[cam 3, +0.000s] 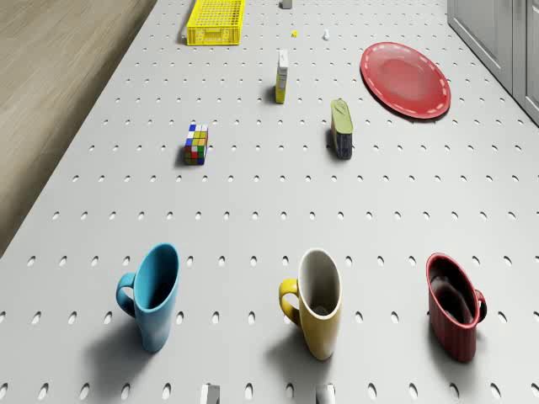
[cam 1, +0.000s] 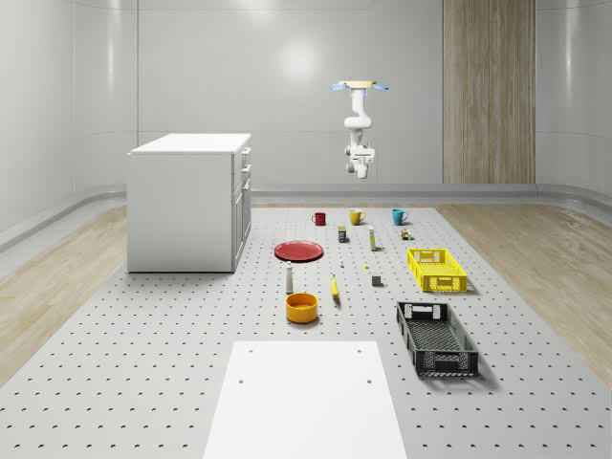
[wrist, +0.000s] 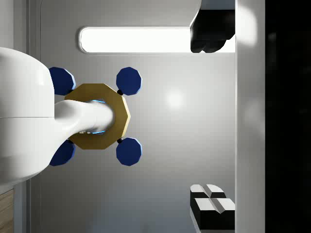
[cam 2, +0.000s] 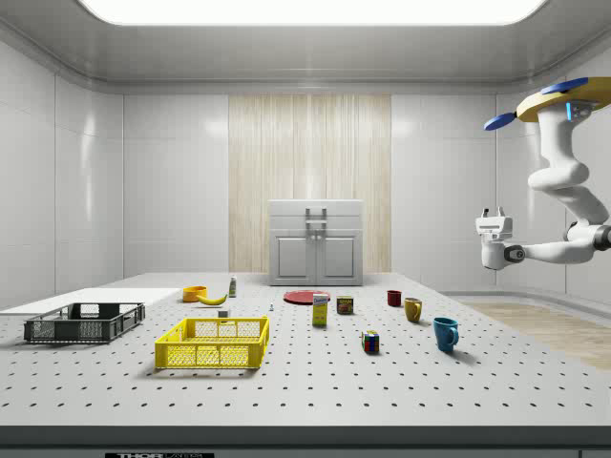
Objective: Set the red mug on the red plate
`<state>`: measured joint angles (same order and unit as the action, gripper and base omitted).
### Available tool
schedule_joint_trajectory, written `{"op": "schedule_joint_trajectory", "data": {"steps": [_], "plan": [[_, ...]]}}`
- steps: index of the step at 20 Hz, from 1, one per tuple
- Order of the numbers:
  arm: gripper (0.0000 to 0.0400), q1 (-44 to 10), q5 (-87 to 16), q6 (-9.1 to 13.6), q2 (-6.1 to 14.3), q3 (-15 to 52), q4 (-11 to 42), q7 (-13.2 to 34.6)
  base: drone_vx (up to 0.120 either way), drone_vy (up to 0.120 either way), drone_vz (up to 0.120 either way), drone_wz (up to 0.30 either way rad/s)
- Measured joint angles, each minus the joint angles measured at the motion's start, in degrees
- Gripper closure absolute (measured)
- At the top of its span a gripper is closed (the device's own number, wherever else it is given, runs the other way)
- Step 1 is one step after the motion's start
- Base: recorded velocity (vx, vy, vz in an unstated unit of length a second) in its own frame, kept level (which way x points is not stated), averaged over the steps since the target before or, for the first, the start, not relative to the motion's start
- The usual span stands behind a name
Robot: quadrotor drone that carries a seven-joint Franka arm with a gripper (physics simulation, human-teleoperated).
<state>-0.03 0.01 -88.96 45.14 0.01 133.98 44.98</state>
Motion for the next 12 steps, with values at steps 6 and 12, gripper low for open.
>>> {"op": "schedule_joint_trajectory", "data": {"steps": [6, 12], "plan": [[0.0, -0.16, 0.06, 5.61, -1.45, 0.08, -7.33, -0.09, 0.067, -0.073, 0.0, 0.0], [0.0, -0.26, 0.1, 9.27, -3.7, 0.14, -13.51, -0.13, 0.12, -0.12, 0.0, 0.0]]}}
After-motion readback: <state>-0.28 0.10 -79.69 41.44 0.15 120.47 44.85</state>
